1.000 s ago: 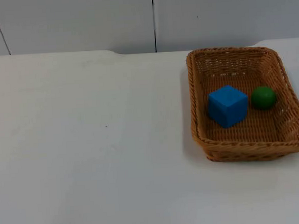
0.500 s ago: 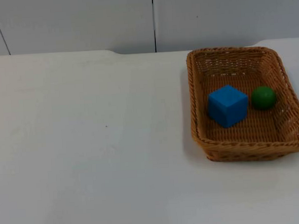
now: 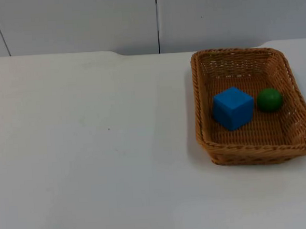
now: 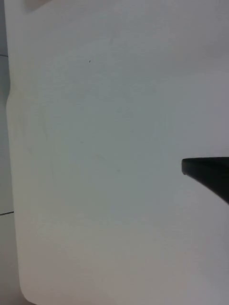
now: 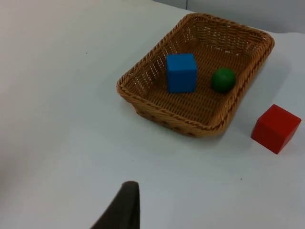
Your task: Place all geometric objects except the red cube into the basket.
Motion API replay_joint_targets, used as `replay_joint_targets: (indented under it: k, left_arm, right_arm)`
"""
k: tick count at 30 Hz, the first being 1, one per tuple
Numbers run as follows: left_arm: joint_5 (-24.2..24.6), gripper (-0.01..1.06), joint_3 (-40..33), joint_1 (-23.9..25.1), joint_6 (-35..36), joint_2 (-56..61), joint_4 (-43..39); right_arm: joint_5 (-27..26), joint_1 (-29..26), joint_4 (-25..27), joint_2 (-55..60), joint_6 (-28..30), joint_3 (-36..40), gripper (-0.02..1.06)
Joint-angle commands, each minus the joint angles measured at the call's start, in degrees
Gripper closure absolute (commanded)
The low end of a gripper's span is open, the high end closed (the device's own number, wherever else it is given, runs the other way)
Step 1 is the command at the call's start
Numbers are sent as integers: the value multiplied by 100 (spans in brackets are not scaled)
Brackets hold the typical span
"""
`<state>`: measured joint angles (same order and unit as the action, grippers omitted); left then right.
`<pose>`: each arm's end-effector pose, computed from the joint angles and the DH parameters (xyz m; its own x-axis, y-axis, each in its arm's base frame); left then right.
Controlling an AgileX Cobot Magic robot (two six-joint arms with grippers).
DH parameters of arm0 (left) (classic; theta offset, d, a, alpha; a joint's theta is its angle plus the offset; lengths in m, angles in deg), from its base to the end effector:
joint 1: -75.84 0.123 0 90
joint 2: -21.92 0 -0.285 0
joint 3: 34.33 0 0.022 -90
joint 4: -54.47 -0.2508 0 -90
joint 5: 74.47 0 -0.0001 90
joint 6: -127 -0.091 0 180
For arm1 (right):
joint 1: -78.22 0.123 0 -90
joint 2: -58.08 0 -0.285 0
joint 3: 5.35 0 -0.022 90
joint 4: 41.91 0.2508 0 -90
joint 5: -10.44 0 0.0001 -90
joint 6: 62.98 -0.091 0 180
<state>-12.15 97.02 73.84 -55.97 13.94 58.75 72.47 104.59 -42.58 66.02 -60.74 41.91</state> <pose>-0.0056 -0.0058 0.2749 -0.4811 0.0339 -0.8760 0.1009 0.9948 -0.0170 -0.0068 -0.0044 0.2818 -0.3901 -0.2431 -0.8881 -0.4538 0.8900 -0.0443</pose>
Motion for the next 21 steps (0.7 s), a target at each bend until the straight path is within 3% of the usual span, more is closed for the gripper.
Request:
replay_joint_targets:
  k: [1, 15, 21]
  left_arm:
    - [-69, 3, -24, 8, 47, 20, -26]
    - [-69, 3, -24, 8, 47, 20, -26]
    - [-69, 3, -24, 8, 47, 20, -26]
  right_arm:
    - [-18, 18, -66, -16, -60, 35, -1]
    - [-28, -43, -17, -16, -269, 35, -1]
    - [-28, -1143, -17, -16, -269, 35, -1]
